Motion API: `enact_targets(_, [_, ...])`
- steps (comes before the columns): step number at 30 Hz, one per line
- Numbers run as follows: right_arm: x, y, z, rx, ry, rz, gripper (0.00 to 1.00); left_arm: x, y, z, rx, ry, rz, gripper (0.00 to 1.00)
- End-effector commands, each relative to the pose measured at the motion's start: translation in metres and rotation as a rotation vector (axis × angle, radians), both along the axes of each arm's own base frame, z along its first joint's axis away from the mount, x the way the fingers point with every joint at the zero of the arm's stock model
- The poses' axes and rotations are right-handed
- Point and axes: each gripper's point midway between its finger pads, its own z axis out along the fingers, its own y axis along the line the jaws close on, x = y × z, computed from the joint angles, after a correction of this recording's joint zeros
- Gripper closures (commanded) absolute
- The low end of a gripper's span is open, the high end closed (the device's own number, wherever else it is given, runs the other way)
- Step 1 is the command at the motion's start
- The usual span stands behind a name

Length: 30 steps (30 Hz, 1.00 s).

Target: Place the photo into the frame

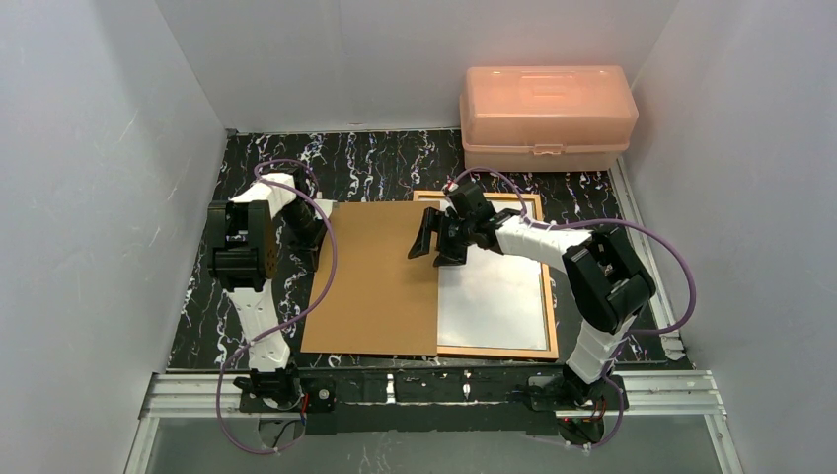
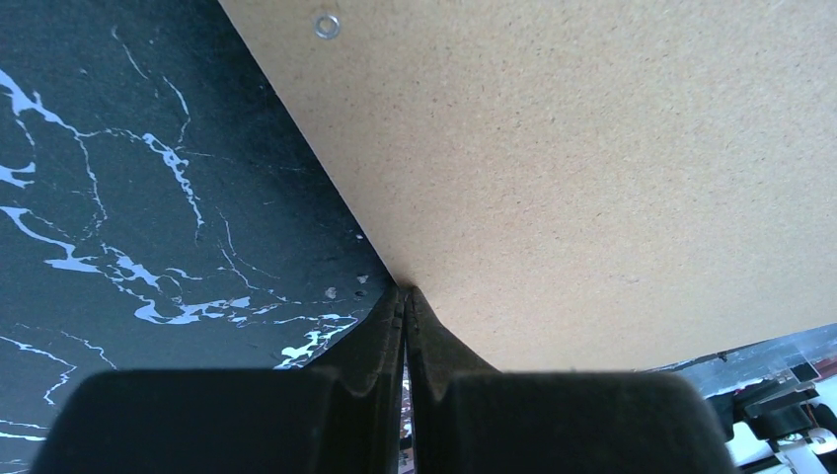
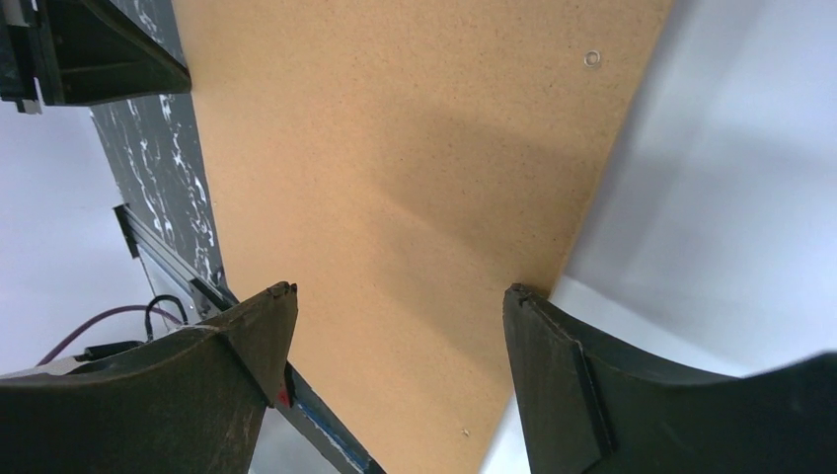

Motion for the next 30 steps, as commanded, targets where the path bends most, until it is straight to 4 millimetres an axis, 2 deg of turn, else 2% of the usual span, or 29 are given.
enact_targets(1, [-0.001, -0.013, 0.010, -0.048, -0.063, 0.031, 0.16, -0.005, -0.010, -0.019, -0.028, 0.036, -0.008, 1.00])
enact_targets(6, [-0.007, -0.025, 0.012, -0.046, -0.074, 0.027, 0.16, -0.004, -0.009, -0.018, -0.022, 0.031, -0.013, 1.00])
enact_targets(13, [-0.017, -0.019, 0.001, 0.003, -0.032, 0.048, 0.23, -0.005, -0.009, -0.016, -0.024, 0.032, -0.012, 1.00])
enact_targets(22, [-0.017, -0.010, 0.002, 0.055, -0.016, 0.061, 0.27, -0.003, -0.011, -0.010, -0.035, 0.026, -0.006, 1.00])
enact_targets(26, [-0.020, -0.010, -0.005, 0.048, 0.007, 0.068, 0.28, -0.003, -0.012, -0.009, -0.037, 0.025, -0.006, 1.00])
enact_targets(30, [-0.019, -0.016, -0.003, 0.016, -0.014, 0.064, 0.25, -0.004, -0.012, -0.008, -0.037, 0.025, -0.010, 1.00])
